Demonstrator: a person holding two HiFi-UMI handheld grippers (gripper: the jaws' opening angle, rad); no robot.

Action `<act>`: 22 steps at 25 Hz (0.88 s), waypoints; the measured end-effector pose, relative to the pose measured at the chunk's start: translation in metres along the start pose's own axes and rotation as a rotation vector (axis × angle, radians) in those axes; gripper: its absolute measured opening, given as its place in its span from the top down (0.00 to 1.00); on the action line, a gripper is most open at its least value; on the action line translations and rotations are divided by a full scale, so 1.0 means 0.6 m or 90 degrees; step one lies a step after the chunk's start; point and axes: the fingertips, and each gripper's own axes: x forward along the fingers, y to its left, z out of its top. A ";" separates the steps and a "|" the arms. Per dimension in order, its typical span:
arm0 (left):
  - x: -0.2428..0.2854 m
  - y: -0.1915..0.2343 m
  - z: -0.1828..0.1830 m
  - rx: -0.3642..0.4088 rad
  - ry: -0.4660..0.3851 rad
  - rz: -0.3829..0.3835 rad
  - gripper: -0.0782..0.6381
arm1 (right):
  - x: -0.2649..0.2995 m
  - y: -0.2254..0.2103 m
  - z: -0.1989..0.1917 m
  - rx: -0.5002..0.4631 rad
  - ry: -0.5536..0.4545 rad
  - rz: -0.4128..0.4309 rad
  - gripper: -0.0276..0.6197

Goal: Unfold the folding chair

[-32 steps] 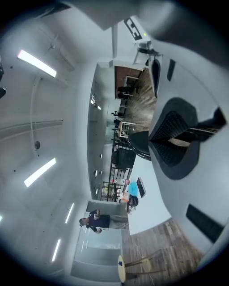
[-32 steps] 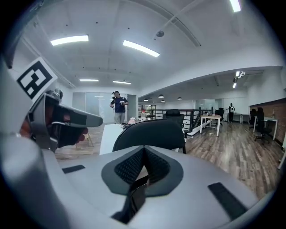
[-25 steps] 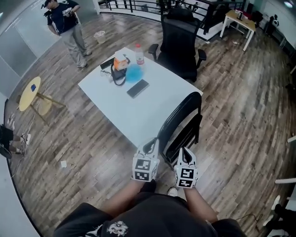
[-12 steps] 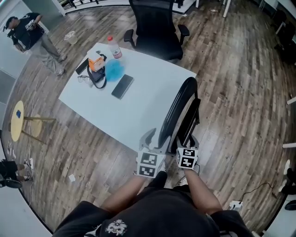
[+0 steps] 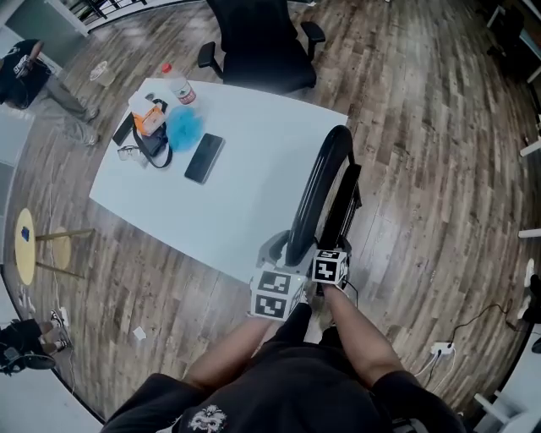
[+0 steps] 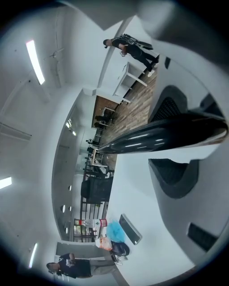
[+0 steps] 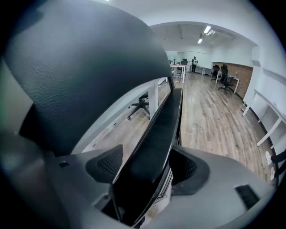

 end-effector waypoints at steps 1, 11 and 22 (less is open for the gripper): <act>0.005 0.000 0.001 0.001 0.007 -0.004 0.55 | 0.007 0.000 -0.002 0.003 0.011 -0.002 0.48; 0.034 -0.017 0.007 0.042 0.033 -0.022 0.75 | 0.015 -0.013 -0.005 0.037 -0.001 -0.019 0.49; 0.031 -0.031 0.003 0.058 0.049 -0.033 0.75 | -0.032 -0.083 -0.026 0.084 -0.053 -0.043 0.53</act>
